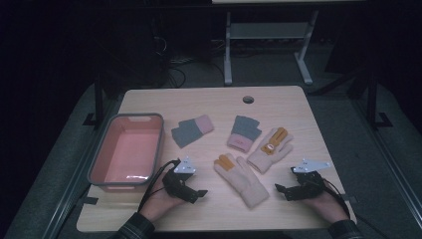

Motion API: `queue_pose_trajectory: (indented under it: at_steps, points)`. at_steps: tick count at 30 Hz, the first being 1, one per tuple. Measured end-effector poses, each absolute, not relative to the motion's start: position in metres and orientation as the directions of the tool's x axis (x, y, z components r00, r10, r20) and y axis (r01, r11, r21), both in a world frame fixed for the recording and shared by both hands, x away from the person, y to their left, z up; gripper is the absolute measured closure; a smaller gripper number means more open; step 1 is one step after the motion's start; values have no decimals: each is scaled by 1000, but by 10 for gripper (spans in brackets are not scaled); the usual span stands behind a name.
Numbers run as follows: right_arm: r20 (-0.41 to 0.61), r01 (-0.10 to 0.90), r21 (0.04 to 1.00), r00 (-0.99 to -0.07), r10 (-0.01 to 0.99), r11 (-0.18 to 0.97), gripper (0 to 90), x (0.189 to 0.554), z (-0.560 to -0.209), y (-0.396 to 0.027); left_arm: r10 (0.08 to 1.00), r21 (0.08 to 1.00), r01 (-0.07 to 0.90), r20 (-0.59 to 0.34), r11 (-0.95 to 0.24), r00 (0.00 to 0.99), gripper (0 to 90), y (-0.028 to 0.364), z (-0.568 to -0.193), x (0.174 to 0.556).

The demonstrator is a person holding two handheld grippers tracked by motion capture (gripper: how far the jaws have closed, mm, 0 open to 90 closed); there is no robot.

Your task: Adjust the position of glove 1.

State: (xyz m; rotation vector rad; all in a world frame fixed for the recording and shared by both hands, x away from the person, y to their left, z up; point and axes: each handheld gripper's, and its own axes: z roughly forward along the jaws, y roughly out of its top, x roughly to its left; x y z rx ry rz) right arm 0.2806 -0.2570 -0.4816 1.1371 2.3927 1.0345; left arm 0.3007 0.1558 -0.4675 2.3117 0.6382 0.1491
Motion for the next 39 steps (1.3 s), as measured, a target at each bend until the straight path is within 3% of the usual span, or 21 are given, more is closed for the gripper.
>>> queue_pose_trajectory:
  at_steps: [5,10,16,17,19,20,22,39]
  points:
    - [32,557,696,-655,755,454,141,282,-478,-255,481,692,375,-45,-617,875,125,156,-473,298]
    - [19,563,681,-654,756,469,255,284,-472,-253,470,720,328,-3,-611,883,128,157,-477,295]
    - [13,564,684,-643,766,462,616,290,-460,-245,474,719,330,0,-612,881,127,158,-477,296]
    - [13,564,684,-643,766,462,616,290,-460,-245,473,718,329,0,-613,881,127,158,-477,296]
    - [12,563,683,-645,764,464,728,295,-457,-242,472,718,330,-1,-613,881,126,158,-477,296]
    - [28,562,689,-651,759,457,827,298,-454,-240,473,717,330,-1,-614,881,126,158,-477,296]
    - [33,558,696,-654,756,452,900,302,-451,-238,473,718,328,1,-613,881,126,158,-477,296]
    - [57,533,712,-693,718,457,900,343,-442,-210,468,719,326,0,-615,884,126,158,-477,297]
